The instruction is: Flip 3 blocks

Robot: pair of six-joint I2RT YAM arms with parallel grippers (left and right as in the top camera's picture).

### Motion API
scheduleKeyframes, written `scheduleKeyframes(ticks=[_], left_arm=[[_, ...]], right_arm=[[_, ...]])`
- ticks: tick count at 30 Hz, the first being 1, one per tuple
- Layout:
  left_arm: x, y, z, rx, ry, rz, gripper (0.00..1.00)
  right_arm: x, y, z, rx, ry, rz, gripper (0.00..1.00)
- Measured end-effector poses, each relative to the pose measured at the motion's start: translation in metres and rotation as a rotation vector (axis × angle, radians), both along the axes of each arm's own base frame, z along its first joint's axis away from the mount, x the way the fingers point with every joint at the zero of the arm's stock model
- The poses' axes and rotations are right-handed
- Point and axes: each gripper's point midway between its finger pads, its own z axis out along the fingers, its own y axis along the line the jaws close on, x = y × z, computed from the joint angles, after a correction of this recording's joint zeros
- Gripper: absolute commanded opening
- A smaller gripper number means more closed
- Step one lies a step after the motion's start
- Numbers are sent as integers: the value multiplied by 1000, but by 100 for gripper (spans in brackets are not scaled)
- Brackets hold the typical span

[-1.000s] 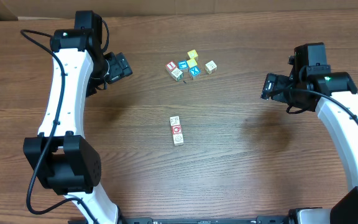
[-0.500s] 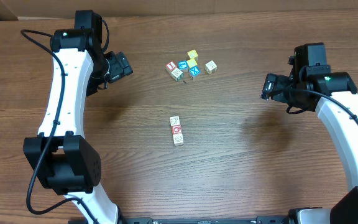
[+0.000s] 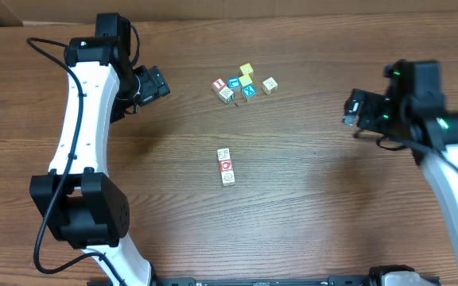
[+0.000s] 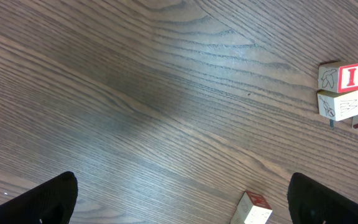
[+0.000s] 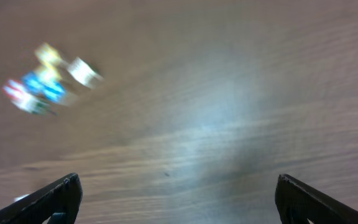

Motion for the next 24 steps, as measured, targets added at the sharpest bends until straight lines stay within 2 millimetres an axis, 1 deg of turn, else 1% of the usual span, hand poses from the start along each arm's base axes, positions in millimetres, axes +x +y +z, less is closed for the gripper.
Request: scheduleKeyframes(ticks=[1, 3, 5, 7, 11, 15, 17, 19, 22, 24], left_arm=[[0, 0, 0, 0, 0, 0, 100], [0, 0, 0, 0, 0, 0, 100], [0, 0, 0, 0, 0, 0, 100], [0, 0, 0, 0, -1, 0, 100], [0, 0, 0, -1, 0, 0, 100], [0, 0, 0, 0, -1, 0, 100], [0, 0, 0, -1, 0, 0, 100], [0, 0, 0, -1, 0, 0, 100], [0, 0, 0, -1, 0, 0, 100], [0, 0, 0, -1, 0, 0, 100]], right_arm=[[-5, 0, 14, 4, -42, 0, 100], [-20, -1, 48, 10, -153, 1, 100], [-32, -2, 71, 15, -230, 1, 100], [-54, -4, 103, 21, -343, 1, 100], [-99, -7, 144, 31, -502, 2, 100], [-144, -11, 178, 33, -669, -6, 100], [-164, -14, 189, 33, -740, -13, 100], [-182, -16, 195, 34, -797, -18, 100], [-202, -18, 189, 35, -848, -20, 100], [-212, -19, 178, 36, -866, -19, 100]])
